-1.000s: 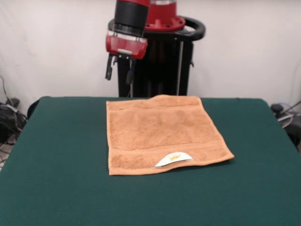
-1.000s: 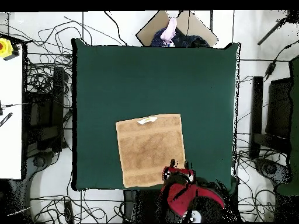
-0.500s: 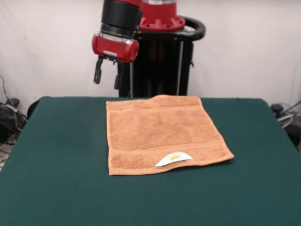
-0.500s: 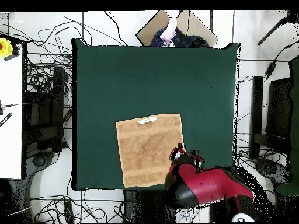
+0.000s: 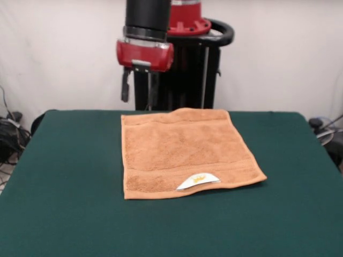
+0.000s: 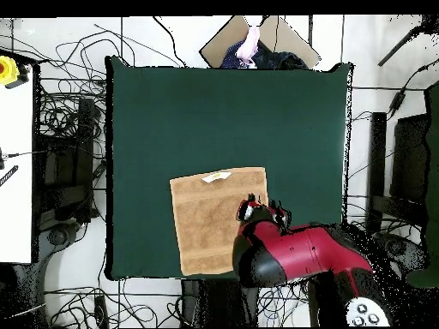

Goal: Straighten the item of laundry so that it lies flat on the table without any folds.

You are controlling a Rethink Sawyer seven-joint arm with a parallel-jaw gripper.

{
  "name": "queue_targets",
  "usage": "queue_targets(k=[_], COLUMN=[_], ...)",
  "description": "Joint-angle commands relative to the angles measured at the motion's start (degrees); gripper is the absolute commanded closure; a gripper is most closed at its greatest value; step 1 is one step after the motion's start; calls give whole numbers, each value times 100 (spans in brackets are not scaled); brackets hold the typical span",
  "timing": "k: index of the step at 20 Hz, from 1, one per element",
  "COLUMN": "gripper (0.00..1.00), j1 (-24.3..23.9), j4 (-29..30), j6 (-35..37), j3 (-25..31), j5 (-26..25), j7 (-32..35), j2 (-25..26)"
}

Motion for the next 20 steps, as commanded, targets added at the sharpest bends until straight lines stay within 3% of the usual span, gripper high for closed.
queue_targets(k=[1,3,6,8,11,15,20], gripper=[0,0,0,0,0,0,0], j1=[32,-232,-114,107,734,1144,967], j4=[-133,-75,-159,-337,-867,-1384,-1233], j6=[-247,-199,31,200,487,744,1218], j3=[1328,1877,1969,1769,1003,403,417], j5=[103,174,272,234,34,-103,505], j7=[-563,-782,-760,-638,-161,120,-92], j2=[975,1142,1101,1067,1028,1025,548])
